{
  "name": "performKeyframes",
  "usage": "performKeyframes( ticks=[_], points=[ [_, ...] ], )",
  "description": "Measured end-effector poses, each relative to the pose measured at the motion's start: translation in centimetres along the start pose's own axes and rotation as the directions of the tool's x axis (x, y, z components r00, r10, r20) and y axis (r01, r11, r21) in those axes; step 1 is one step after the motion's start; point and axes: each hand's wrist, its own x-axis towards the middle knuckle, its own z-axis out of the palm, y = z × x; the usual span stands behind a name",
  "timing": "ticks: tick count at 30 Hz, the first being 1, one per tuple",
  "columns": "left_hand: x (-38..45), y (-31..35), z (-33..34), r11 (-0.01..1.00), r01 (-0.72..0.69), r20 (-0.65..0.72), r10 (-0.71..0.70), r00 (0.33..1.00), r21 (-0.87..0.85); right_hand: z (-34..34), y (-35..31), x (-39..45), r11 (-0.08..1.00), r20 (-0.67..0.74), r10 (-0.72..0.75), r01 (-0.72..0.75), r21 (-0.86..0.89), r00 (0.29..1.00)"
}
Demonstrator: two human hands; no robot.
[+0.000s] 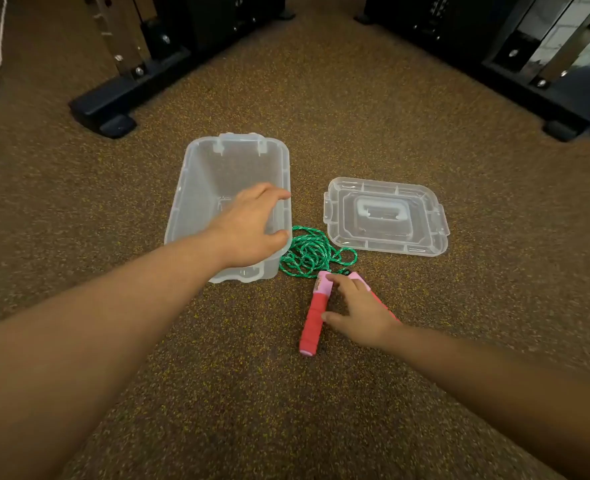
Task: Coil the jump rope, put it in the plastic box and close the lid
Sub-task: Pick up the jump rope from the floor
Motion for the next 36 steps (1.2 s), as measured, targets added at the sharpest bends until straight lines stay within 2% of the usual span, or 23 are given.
performKeyframes(
  ticks=[6, 13, 19, 22, 24, 26, 28, 30, 32, 36],
  points=[
    [-0.1, 0.1, 0.0, 1.0, 0.003, -0.012, -0.003, 1.0, 0.009, 2.3, -0.1, 2.4, 0.914, 0.001, 0.291, -0.278, 0.294, 0.957],
    [-0.5, -0.1, 0.0, 1.0, -0.001, -0.007, 0.001, 1.0, 0.019, 4.3, -0.8, 3.4, 0.804, 0.013, 0.464, -0.427, 0.414, 0.886],
    [-0.6, 0.1, 0.1, 1.0, 0.0, -0.012, 0.0, 1.0, 0.003, 4.2, -1.7, 3.1, 0.769, 0.059, 0.496, -0.469, 0.434, 0.867],
    [-0.3, -0.1, -0.2, 0.999, 0.002, -0.028, -0.004, 1.0, -0.044, 3.6, -1.7, 3.1, 0.71, 0.147, 0.494, -0.495, 0.502, 0.857],
    [0.2, -0.4, -0.3, 0.994, 0.023, -0.045, -0.028, 0.999, -0.106, 2.9, -1.8, 3.0, 0.624, 0.24, 0.459, -0.502, 0.599, 0.856],
    [0.7, -0.7, -0.5, 0.966, 0.091, -0.042, -0.105, 0.994, -0.241, 1.7, -2.3, 2.5, 0.45, 0.341, 0.395, -0.503, 0.738, 0.853],
    [1.2, -0.5, -0.8, 0.857, 0.192, -0.003, -0.22, 0.975, -0.478, 0.2, -3.0, 1.7, 0.307, 0.389, 0.315, -0.481, 0.821, 0.866],
    [1.6, -0.3, -1.3, 0.691, 0.286, 0.094, -0.302, 0.949, -0.664, -1.4, -3.6, 0.9, 0.289, 0.364, 0.249, -0.427, 0.857, 0.898],
    [1.9, -0.2, -1.7, 0.547, 0.388, 0.227, -0.34, 0.913, -0.742, -3.2, -4.4, 0.1, 0.312, 0.275, 0.183, -0.321, 0.894, 0.944],
    [2.1, -0.2, -1.6, 0.258, 0.521, 0.438, -0.317, 0.841, -0.814, -6.2, -6.6, -1.4, 0.434, -0.016, 0.085, -0.022, 0.901, 0.996]
  ],
)
